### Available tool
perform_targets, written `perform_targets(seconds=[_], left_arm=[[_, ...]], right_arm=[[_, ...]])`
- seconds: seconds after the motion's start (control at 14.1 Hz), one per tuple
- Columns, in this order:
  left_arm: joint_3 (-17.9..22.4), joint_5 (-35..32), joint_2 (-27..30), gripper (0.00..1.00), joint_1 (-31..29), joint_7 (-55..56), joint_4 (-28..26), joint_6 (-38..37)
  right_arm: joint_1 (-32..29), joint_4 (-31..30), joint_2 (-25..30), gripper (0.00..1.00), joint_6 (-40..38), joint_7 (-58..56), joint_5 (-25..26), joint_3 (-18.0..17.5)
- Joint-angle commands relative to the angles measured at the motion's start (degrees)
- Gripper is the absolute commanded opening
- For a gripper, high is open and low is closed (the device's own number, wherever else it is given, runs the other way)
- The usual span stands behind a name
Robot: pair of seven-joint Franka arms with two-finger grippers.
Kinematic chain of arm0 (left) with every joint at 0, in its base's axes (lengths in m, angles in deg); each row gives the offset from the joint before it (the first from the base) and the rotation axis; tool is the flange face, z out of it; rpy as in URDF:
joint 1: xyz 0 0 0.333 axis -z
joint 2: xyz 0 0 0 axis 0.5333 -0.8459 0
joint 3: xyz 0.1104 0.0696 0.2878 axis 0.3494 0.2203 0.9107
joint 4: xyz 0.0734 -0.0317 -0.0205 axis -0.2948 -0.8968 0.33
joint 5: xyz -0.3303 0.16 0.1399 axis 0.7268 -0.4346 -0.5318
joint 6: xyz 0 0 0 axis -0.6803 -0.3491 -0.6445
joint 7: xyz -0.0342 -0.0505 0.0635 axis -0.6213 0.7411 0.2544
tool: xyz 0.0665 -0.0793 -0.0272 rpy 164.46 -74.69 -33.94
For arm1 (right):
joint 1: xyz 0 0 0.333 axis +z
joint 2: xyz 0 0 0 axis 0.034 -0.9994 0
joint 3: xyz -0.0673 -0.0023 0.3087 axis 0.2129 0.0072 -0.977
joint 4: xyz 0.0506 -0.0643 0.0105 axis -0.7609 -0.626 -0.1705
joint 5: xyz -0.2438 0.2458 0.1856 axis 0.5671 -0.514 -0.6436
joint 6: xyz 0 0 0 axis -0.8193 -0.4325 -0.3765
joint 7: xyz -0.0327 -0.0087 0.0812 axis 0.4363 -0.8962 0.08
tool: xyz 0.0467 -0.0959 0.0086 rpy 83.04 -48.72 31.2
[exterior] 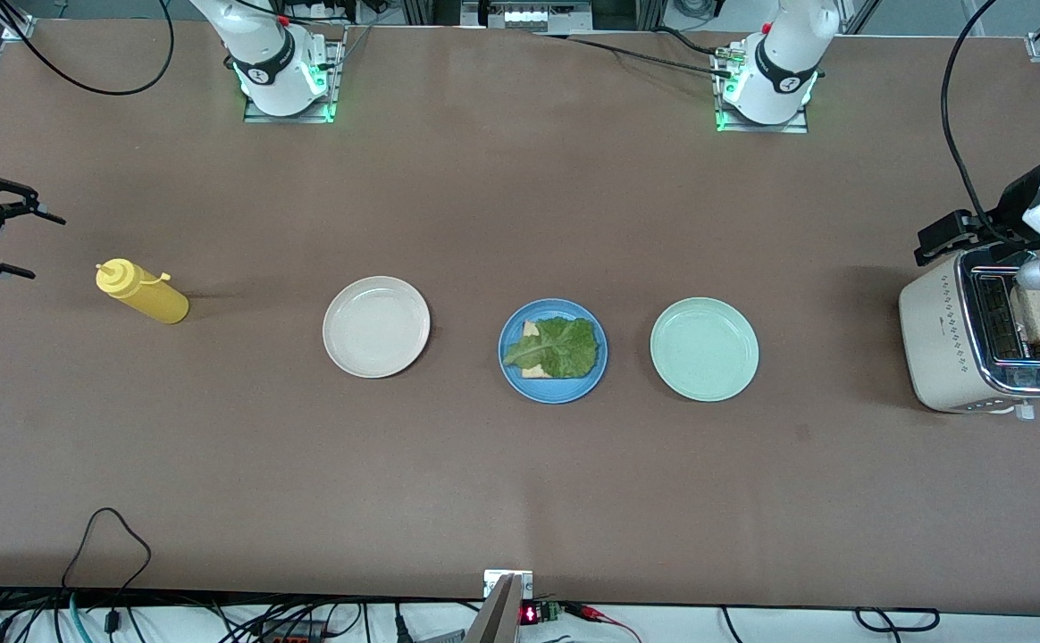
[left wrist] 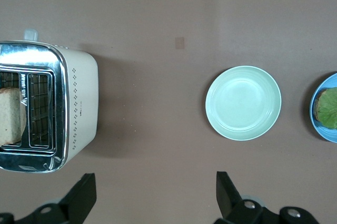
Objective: Make sandwich in blue plate with both arms
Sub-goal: 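Grasp the yellow mustard bottle with the right gripper and lift it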
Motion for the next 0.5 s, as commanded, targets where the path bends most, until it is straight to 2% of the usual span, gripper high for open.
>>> perform_targets(seconds=[0.0,0.21,0.43], left_arm=[[0.0,-0.9,1.1,1.0,0.2,-0.9,-0.5,-0.1],[0.0,-0.9,1.1,1.0,0.3,-0.9,-0.5,-0.1],[-0.1,-1.0,1.1,1.0,0.3,-0.9,-0.4,0.0]], right_arm=[[-1.6,1.0,-4.2,1.0,-0.8,-12.1,-7.1,1.0],[-3.0,4.3,-10.2,1.0,-6.0,-21.0,-14.0,1.5],[-4.1,5.9,-16.1,1.0,-8.1,-27.9,-18.2,1.5]])
